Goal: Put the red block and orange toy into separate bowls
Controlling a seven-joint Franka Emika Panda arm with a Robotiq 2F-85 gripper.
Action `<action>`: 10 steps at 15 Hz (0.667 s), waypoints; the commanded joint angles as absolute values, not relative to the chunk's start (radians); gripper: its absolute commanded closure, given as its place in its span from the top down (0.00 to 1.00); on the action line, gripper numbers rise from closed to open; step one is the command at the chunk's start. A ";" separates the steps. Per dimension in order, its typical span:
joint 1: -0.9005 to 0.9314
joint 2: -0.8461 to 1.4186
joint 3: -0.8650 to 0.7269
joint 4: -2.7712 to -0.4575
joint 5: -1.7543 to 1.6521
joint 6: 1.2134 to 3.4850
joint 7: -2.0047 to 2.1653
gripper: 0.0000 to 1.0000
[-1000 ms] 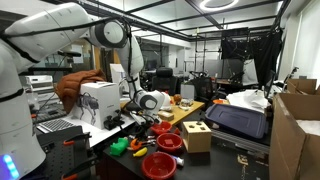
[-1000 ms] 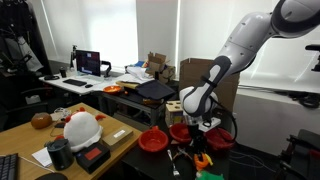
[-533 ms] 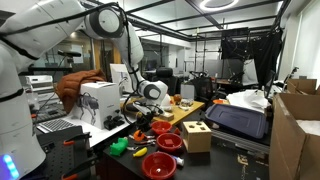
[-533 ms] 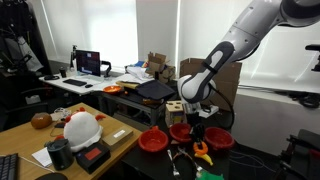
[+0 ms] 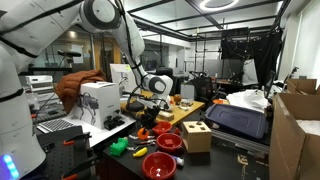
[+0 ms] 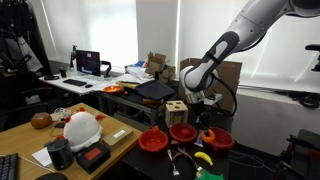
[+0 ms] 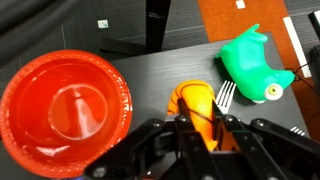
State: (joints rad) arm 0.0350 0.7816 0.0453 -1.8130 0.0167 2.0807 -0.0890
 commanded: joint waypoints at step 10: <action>0.040 0.849 -0.123 -1.778 -0.070 2.060 0.158 0.06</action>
